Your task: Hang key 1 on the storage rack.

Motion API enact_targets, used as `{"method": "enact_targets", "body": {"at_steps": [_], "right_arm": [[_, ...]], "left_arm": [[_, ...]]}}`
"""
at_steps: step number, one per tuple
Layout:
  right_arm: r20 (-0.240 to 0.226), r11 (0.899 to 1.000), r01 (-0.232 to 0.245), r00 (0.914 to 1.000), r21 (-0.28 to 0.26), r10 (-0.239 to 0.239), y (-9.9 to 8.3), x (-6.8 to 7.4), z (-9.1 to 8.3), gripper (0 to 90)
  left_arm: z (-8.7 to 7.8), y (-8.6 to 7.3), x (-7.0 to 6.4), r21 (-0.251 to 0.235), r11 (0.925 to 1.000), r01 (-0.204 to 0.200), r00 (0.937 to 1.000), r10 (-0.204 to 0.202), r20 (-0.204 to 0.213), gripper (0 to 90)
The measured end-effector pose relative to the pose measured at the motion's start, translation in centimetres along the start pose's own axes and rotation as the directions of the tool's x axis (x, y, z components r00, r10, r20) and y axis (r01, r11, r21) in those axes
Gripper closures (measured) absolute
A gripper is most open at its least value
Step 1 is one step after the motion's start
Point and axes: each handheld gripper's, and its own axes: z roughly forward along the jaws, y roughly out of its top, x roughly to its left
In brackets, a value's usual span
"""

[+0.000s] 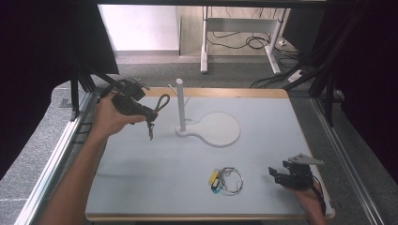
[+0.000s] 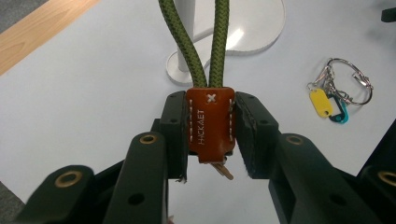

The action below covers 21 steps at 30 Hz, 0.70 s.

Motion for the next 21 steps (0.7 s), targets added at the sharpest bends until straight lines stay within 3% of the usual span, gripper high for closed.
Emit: {"method": "enact_targets", "body": {"at_steps": [21], "right_arm": [[0.016, 1.000, 0.004, 0.9999, -0.031, -0.003, 0.3, 0.0, -0.3, 33.3]], "left_arm": [[0.0, 0.7, 1.9, -0.036, 0.9987, 0.037, 0.9993, -0.036, 0.014, 66.6]]}}
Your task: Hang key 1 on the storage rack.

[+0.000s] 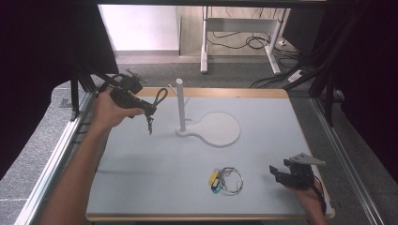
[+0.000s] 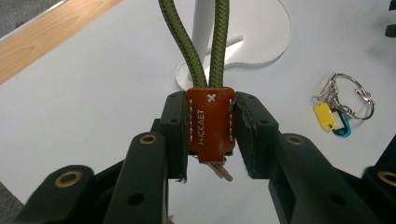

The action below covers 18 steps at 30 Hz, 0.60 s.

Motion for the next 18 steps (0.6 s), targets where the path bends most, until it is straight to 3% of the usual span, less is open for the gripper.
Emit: {"method": "enact_targets", "body": {"at_steps": [18], "right_arm": [[-0.007, 1.000, 0.016, 0.9998, 0.002, -0.016, 0.1, 0.3, 0.1, 33.3]], "left_arm": [[1.6, 1.4, 2.7, -0.019, 0.9989, 0.043, 0.9988, -0.043, 0.022, 66.6]]}}
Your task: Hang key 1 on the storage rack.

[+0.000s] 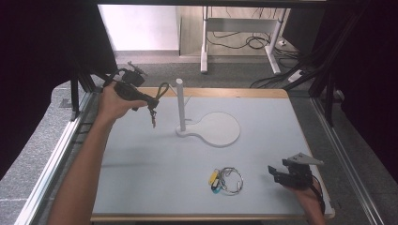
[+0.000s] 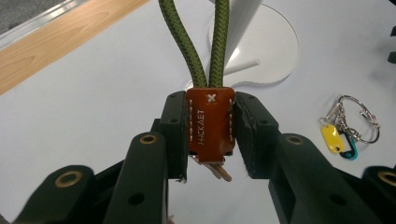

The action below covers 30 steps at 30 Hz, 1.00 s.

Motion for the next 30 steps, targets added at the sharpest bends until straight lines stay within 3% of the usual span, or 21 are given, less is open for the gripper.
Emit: {"method": "enact_targets", "body": {"at_steps": [10, 30], "right_arm": [[0.002, 1.000, -0.005, 1.0000, 0.002, 0.005, -0.1, -0.2, 0.0, 33.3], [0.007, 1.000, -0.007, 1.0000, 0.006, 0.007, -0.2, -0.3, -0.1, 33.3]], "left_arm": [[0.5, 0.5, 1.2, -0.004, 0.9999, 0.015, 0.9997, -0.015, 0.021, 66.6], [2.7, 1.6, 1.5, 0.008, 0.9997, 0.023, 0.9967, -0.024, 0.077, 66.6]]}}
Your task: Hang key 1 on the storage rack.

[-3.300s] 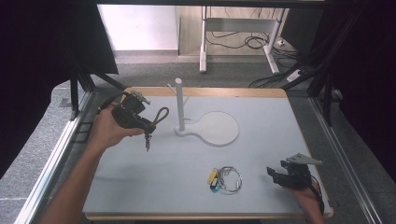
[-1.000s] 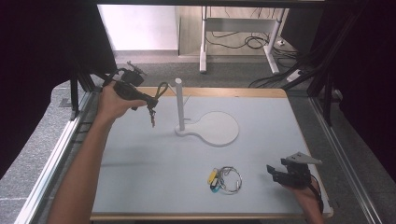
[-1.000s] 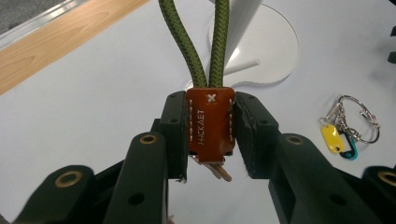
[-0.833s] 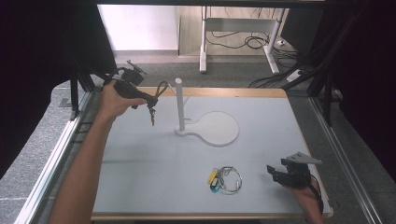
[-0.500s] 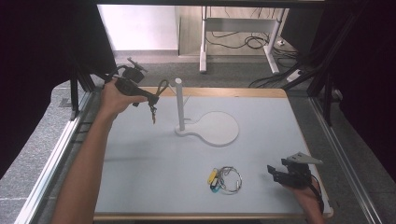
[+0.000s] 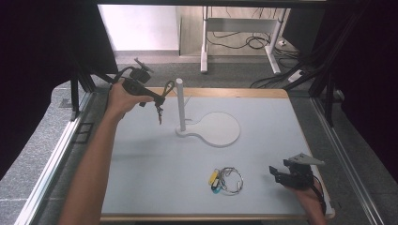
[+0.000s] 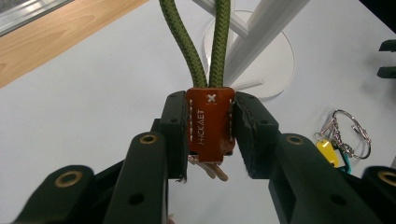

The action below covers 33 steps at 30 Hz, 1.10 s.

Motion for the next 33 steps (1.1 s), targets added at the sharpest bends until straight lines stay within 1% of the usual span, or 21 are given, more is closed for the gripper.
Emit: {"method": "enact_targets", "body": {"at_steps": [8, 10, 13, 14, 21, 30, 33], "right_arm": [[-0.006, 1.000, 0.006, 1.0000, 0.008, -0.006, 0.0, 0.2, 0.1, 33.2], [-0.006, 1.000, 0.008, 0.9999, 0.011, -0.008, 0.0, 0.2, 0.2, 33.2], [-0.006, 1.000, 0.009, 0.9999, 0.012, -0.009, 0.0, 0.2, 0.2, 33.2], [-0.005, 1.000, 0.007, 1.0000, 0.013, -0.007, -0.1, 0.2, 0.2, 33.2], [-0.006, 1.000, 0.008, 0.9999, 0.013, -0.008, -0.1, 0.2, 0.2, 33.2], [-0.005, 1.000, 0.010, 0.9999, 0.016, -0.010, -0.1, 0.2, 0.3, 33.2], [-0.003, 1.000, 0.010, 0.9999, 0.018, -0.010, -0.1, 0.2, 0.3, 33.2]], "left_arm": [[0.8, -0.2, -0.1, 0.018, 0.9998, -0.010, 0.9999, 0.010, 0.006, 66.5], [0.9, -0.2, -0.1, 0.027, 0.9994, -0.022, 0.9997, 0.022, 0.005, 66.5], [1.2, -0.2, -0.3, 0.029, 0.9992, -0.026, 0.9996, 0.026, 0.006, 66.5], [1.4, -0.2, -0.4, 0.039, 0.9986, -0.037, 0.9993, 0.037, 0.008, 66.5], [2.5, 0.0, -0.8, 0.056, 0.9972, -0.049, 0.9988, 0.048, 0.008, 66.4], [3.9, 0.3, -1.3, 0.068, 0.9963, -0.052, 0.9984, 0.053, -0.017, 66.2], [4.1, 0.3, -1.3, 0.075, 0.9955, -0.058, 0.9980, 0.060, -0.021, 66.1]]}}
